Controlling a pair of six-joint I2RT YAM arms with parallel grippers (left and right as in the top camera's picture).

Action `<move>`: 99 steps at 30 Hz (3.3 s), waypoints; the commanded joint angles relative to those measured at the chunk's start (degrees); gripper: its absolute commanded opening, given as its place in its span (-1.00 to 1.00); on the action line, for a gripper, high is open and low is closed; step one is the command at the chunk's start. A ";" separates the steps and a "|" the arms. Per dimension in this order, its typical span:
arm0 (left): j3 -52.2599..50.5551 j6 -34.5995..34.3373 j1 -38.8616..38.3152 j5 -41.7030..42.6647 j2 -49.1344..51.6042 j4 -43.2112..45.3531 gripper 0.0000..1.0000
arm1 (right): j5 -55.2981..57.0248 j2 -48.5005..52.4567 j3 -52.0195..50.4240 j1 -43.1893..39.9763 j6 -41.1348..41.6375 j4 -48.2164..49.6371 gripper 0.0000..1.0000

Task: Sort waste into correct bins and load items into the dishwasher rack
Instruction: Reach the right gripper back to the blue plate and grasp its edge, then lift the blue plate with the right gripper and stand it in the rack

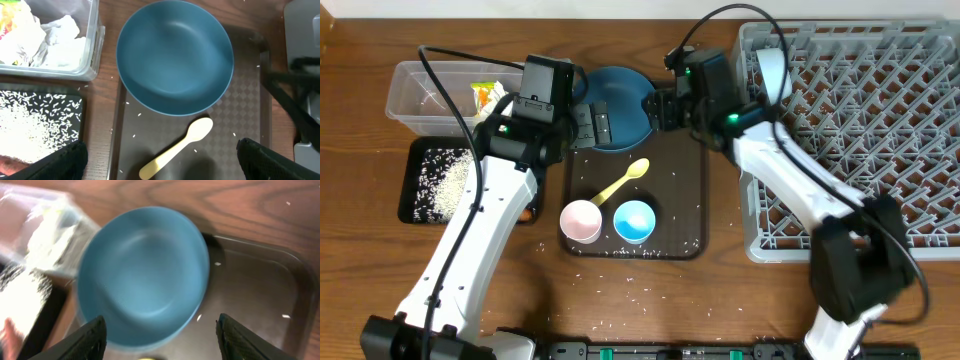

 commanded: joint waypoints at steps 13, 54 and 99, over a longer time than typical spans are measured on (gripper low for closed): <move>-0.39 -0.09 0.20 -0.70 0.55 -0.15 0.94 | 6.25 14.19 -0.20 1.11 14.53 11.02 -0.11; -0.39 -0.09 0.20 -0.70 0.55 -0.15 0.95 | 8.02 12.24 1.29 -1.38 10.14 10.25 -0.98; -0.39 -0.09 0.20 -0.70 0.55 -0.15 0.95 | 47.93 -1.07 3.39 -39.80 -80.19 31.82 -0.97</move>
